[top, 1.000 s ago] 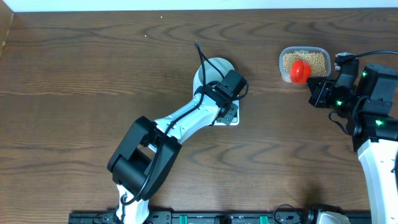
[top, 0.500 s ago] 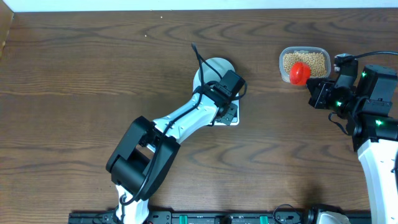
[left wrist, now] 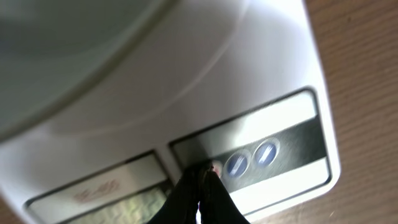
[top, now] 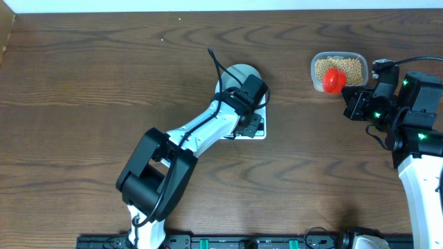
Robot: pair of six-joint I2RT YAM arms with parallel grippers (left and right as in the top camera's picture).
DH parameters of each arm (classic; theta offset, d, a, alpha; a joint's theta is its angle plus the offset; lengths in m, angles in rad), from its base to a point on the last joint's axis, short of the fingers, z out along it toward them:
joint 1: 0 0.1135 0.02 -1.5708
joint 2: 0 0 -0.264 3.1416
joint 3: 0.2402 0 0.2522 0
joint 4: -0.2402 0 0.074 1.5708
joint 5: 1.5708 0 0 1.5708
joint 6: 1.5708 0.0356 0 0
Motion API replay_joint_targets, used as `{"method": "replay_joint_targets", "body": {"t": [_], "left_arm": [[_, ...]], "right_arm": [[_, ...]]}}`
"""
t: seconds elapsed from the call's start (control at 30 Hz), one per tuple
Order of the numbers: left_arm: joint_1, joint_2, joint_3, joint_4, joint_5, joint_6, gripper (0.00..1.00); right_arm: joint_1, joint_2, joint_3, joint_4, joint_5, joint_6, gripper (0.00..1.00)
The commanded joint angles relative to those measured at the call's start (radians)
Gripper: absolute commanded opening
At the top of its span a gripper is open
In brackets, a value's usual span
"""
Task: Scoop item into bowl and weigh 50g on scale
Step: 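Withdraw the left gripper back from the scale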
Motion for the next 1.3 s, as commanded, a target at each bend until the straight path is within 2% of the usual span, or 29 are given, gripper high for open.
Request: {"method": "replay_joint_targets", "body": {"t": [0.0,0.3,0.6,0.77,1.07,1.27], "left_arm": [[0.015,-0.103,-0.006,-0.018,-0.023,0.029,0.07],[0.016,-0.361,-0.006,-0.042,-0.024,0.035,0.07],[0.075,-0.411,-0.006,-0.219,-0.023,0.131,0.07],[0.134,-0.446,-0.006,-0.249,-0.01,0.246,0.08],[0.236,-0.56,-0.006,-0.249,0.091,0.253,0.07],[0.242,-0.581,-0.006,-0.284,0.148,0.254,0.08]], "right_arm": [[-0.012,-0.012,0.015,0.006,0.025,-0.024,0.01],[-0.012,-0.012,0.015,0.014,0.043,-0.03,0.01],[-0.012,-0.012,0.015,0.045,0.042,-0.029,0.01],[-0.012,-0.012,0.015,0.047,0.042,-0.029,0.01],[-0.012,-0.012,0.015,0.052,0.042,-0.018,0.01],[-0.012,-0.012,0.015,0.055,0.042,-0.018,0.01]]}}
